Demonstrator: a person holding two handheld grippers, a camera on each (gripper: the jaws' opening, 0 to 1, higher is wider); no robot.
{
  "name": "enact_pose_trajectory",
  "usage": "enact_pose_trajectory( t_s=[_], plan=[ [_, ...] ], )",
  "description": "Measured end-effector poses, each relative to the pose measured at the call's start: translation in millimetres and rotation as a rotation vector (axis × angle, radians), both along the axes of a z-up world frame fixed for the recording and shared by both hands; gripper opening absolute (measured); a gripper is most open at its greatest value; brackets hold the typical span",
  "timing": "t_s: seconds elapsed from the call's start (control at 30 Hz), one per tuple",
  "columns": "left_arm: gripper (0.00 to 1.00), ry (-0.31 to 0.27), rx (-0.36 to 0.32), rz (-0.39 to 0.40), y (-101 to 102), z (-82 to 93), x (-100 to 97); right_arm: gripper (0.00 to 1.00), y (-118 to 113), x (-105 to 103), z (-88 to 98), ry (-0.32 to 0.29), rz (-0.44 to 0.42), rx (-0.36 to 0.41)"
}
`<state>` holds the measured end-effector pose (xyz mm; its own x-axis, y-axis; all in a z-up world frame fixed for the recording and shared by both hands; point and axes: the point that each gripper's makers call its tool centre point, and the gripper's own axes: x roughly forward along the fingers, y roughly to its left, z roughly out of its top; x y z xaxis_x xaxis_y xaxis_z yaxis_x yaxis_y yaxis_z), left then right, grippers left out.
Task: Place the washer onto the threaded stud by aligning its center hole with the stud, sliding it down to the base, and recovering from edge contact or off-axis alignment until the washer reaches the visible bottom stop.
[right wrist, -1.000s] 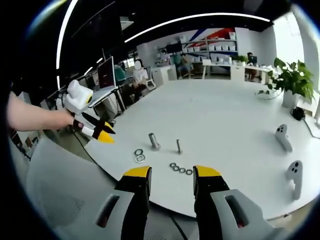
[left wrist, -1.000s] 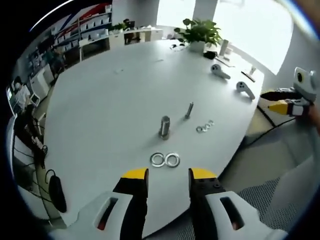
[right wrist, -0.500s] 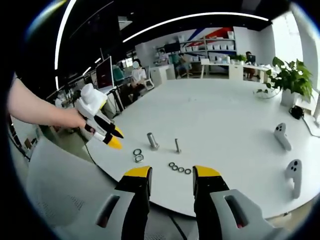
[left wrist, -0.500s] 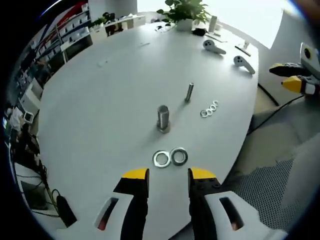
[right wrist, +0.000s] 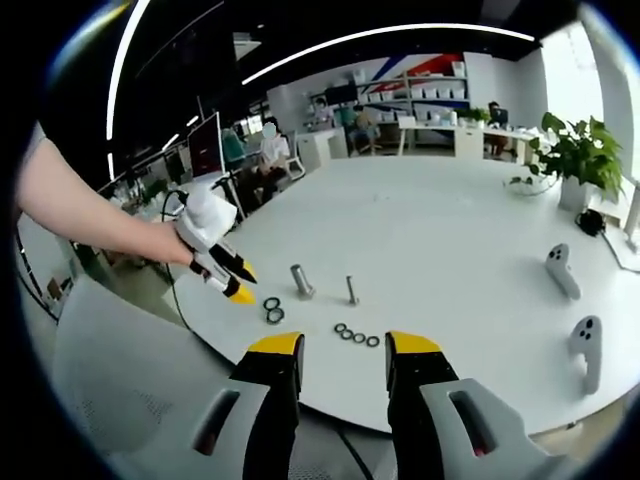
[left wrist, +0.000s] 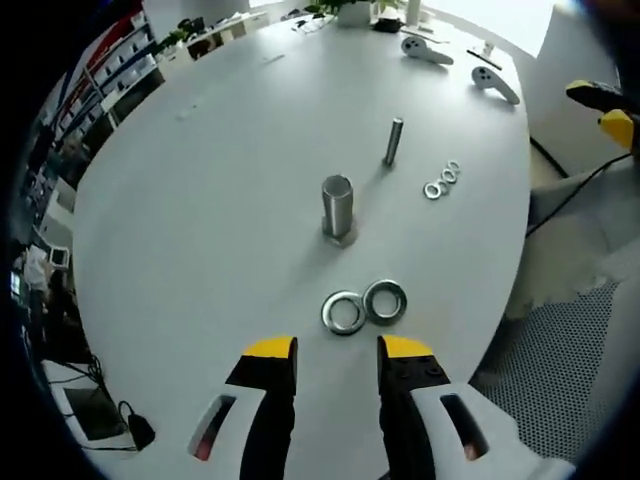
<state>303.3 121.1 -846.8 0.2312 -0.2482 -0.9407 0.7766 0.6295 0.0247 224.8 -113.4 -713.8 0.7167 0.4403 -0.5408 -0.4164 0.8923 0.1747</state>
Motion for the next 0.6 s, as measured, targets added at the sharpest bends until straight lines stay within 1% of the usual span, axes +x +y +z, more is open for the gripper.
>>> enact_pose_trajectory(
  t_s=[0.17, 0.23, 0.3, 0.47, 0.6],
  plan=[
    [0.3, -0.003, 0.035, -0.023, -2, -8.3, 3.2, 0.35, 1, -1, -0.5, 0.002, 0.006, -0.007],
    [0.31, -0.012, 0.072, -0.06, 0, -12.6, 4.1, 0.35, 0, 0, 0.3, -0.001, 0.0, -0.004],
    [0.3, -0.006, 0.087, -0.064, 1, -16.5, 3.3, 0.35, -2, 0, 1.2, -0.005, -0.009, 0.0],
    [0.3, 0.001, 0.078, -0.046, 1, -19.9, 7.7, 0.35, -1, 0, -0.1, 0.002, 0.0, -0.006],
    [0.3, 0.003, 0.076, -0.039, -3, -19.2, 10.5, 0.35, -2, 0, -0.1, 0.001, -0.005, -0.004]
  ],
)
